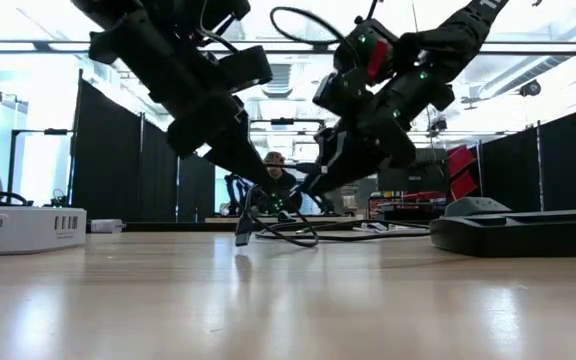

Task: Insert USB
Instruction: Insert the bottom black charger cable into the white outlet extension

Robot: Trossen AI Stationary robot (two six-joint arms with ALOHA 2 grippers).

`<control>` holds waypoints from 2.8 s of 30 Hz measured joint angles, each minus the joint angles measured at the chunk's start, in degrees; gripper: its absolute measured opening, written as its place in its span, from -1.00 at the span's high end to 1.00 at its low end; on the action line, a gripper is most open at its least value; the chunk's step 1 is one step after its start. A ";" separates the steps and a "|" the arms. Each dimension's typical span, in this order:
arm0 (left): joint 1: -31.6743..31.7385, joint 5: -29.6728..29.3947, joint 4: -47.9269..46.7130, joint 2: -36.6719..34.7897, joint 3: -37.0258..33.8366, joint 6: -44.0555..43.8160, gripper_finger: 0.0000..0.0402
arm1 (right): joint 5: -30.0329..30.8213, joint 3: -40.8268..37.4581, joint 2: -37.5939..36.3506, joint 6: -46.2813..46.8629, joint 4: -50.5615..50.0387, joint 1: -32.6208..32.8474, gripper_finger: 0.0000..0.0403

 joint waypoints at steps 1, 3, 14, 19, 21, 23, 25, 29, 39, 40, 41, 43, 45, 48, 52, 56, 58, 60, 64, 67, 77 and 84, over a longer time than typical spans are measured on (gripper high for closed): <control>-0.32 -0.23 -0.13 0.00 0.00 0.30 1.00 | -0.06 0.00 -0.34 -0.02 0.49 -0.02 0.04; -0.73 -0.35 -0.35 0.00 -0.02 1.19 1.00 | -0.49 0.00 -0.50 -0.02 2.76 -0.02 0.02; -1.92 -0.46 -0.50 -0.02 -0.04 4.71 1.00 | -6.72 4.69 5.71 2.47 5.97 -1.98 0.05; -2.42 -0.44 -0.88 -0.02 -0.07 4.71 1.00 | -12.07 7.50 8.83 3.17 5.77 -2.43 0.17; -2.52 -0.42 -1.12 -0.02 -0.07 4.69 1.00 | -14.26 8.06 9.69 3.65 5.51 -2.37 0.28; -2.56 -0.44 -1.20 -0.02 -0.07 4.69 1.00 | -15.14 8.28 10.23 3.98 5.39 -2.34 0.47; -2.56 -0.42 -1.33 -0.02 -0.07 4.68 1.00 | -15.10 8.48 10.32 4.00 5.75 -2.38 0.76; -2.68 -0.40 -2.45 -0.02 -0.09 3.65 1.00 | -15.08 8.46 9.71 4.54 6.09 -2.63 0.95; -3.30 2.60 15.91 1.92 -10.29 -7.65 0.98 | 7.56 2.36 -1.44 6.03 8.75 -1.83 1.00; -3.34 3.40 20.01 2.70 -12.22 -8.65 0.95 | 7.60 1.35 -3.09 6.11 9.06 -1.45 1.00; -3.36 4.13 23.28 3.16 -13.82 -9.73 0.91 | 7.61 0.28 -4.55 6.48 9.18 -1.07 1.00; -3.51 4.47 26.23 3.34 -16.16 -12.68 0.80 | 7.79 -1.99 -7.23 7.05 9.53 -0.42 1.00; -3.61 4.45 26.44 3.04 -17.42 -15.66 0.66 | 8.91 -4.49 -9.34 7.15 11.11 0.34 1.00; -4.26 3.05 26.40 1.33 -17.93 -17.08 0.44 | 9.18 -8.30 -10.88 7.46 16.33 1.48 1.00; -6.93 -5.22 27.87 -1.16 -17.61 -14.81 0.21 | 9.18 -12.76 -11.10 7.54 23.50 2.40 1.00; -7.98 -3.66 26.79 -3.13 -17.29 -16.47 0.02 | 9.16 -15.05 -11.01 8.35 26.46 2.54 1.00; -8.02 -1.84 26.36 -3.21 -17.30 -17.97 -0.08 | 9.16 -15.18 -10.97 8.09 27.13 2.76 1.00; -8.04 -4.25 26.11 -3.21 -17.31 -18.31 -0.17 | 9.12 -15.19 -10.97 7.26 28.24 3.30 1.00; -7.99 -19.34 26.30 -3.21 -17.31 -16.74 -0.30 | 8.92 -15.19 -10.97 5.10 29.75 4.53 1.00; -7.40 -22.89 26.90 -3.28 -17.31 -16.66 -0.35 | 8.85 -15.19 -10.97 5.01 30.21 4.99 1.00; -4.85 -11.17 33.67 -3.10 -17.33 -14.85 -0.37 | 8.42 -15.19 -10.97 4.92 31.82 5.61 1.00; -4.24 -7.56 33.86 -3.08 -17.25 -15.28 -0.36 | 8.31 -15.19 -10.95 4.90 31.30 5.79 1.00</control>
